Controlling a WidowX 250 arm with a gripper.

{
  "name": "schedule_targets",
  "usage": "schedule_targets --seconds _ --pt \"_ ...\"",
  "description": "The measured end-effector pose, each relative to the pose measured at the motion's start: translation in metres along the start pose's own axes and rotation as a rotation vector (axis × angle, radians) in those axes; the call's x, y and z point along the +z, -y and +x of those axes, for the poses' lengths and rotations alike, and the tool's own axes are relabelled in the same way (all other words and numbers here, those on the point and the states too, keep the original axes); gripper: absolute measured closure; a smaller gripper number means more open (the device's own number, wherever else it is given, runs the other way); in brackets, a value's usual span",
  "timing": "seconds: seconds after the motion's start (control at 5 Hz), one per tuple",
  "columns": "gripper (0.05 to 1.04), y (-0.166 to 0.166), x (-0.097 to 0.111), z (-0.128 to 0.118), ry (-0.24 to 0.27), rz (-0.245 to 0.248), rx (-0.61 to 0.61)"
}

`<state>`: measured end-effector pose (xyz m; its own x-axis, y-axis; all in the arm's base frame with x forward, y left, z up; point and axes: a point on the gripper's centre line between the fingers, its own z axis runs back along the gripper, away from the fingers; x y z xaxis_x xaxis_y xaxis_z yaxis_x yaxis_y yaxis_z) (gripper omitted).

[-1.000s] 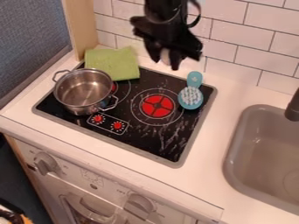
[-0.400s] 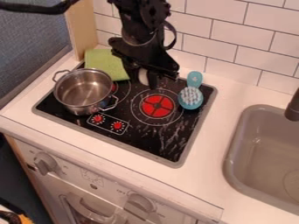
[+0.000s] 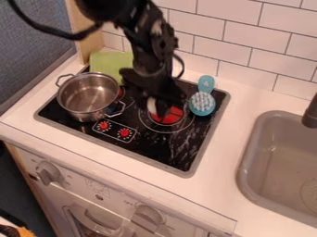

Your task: Put the white object in the right burner

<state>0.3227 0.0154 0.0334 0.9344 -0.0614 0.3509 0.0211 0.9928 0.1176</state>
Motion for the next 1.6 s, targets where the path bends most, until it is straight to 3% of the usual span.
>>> schedule_targets --seconds 0.2,0.4,0.6,0.8,1.0,1.4,1.6 --pt "0.621 0.003 -0.019 -0.002 -0.035 -0.006 0.004" --pt "0.53 0.002 -0.022 0.003 -0.033 -0.002 0.025" --pt "0.238 0.0 -0.021 0.003 -0.031 0.018 0.071" --pt "0.079 0.002 -0.019 -0.001 -0.045 0.012 0.069" --pt "0.082 0.002 -0.008 -0.002 -0.033 0.005 0.062" --pt "0.083 -0.003 0.034 0.011 0.068 0.002 0.057" --pt "0.083 0.0 0.07 0.022 0.181 0.004 0.013"
